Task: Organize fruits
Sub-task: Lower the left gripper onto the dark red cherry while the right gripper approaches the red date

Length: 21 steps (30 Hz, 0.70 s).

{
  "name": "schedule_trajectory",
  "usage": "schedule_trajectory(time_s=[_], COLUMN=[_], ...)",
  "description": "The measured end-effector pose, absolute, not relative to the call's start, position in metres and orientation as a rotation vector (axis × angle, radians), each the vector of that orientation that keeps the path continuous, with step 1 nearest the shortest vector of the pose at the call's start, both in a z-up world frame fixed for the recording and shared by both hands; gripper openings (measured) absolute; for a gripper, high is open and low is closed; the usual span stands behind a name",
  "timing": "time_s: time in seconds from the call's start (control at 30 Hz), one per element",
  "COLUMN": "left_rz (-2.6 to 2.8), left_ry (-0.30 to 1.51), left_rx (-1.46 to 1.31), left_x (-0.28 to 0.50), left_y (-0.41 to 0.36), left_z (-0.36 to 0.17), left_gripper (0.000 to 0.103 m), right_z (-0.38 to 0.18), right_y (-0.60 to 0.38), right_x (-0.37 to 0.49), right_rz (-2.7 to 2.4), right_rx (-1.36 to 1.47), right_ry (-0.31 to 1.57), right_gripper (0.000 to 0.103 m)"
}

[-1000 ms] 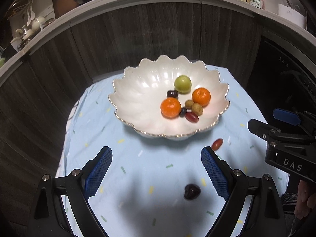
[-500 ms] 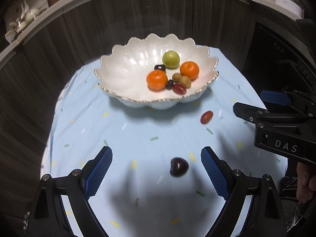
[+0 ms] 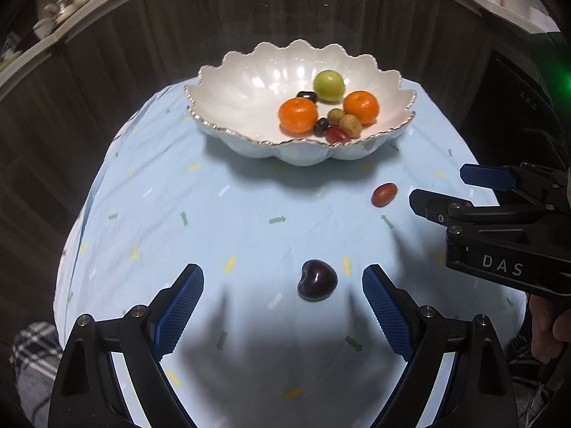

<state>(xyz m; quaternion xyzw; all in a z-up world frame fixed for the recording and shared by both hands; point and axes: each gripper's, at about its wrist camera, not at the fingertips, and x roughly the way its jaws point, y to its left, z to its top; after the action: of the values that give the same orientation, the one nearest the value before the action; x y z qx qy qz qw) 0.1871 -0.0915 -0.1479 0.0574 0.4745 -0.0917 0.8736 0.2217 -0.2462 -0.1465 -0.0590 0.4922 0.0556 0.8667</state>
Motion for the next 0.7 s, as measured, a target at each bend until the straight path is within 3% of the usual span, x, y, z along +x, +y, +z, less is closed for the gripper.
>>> schedule_trajectory(time_s=[0.4,0.7], left_rz=[-0.171,-0.172], left_ry=[0.990,0.984], left_rx=[0.095,0.098], left_x=[0.187,0.190], left_y=[-0.098,-0.100], left_z=[-0.169,-0.182], left_gripper=[0.090,0.071], right_z=[-0.161,-0.173], right_y=[-0.238,-0.236], right_x=[0.235,0.241], right_rz=[0.162,0.196], right_rx=[-0.169,-0.171], right_ry=[1.011,1.011], right_gripper=[0.075,0.077])
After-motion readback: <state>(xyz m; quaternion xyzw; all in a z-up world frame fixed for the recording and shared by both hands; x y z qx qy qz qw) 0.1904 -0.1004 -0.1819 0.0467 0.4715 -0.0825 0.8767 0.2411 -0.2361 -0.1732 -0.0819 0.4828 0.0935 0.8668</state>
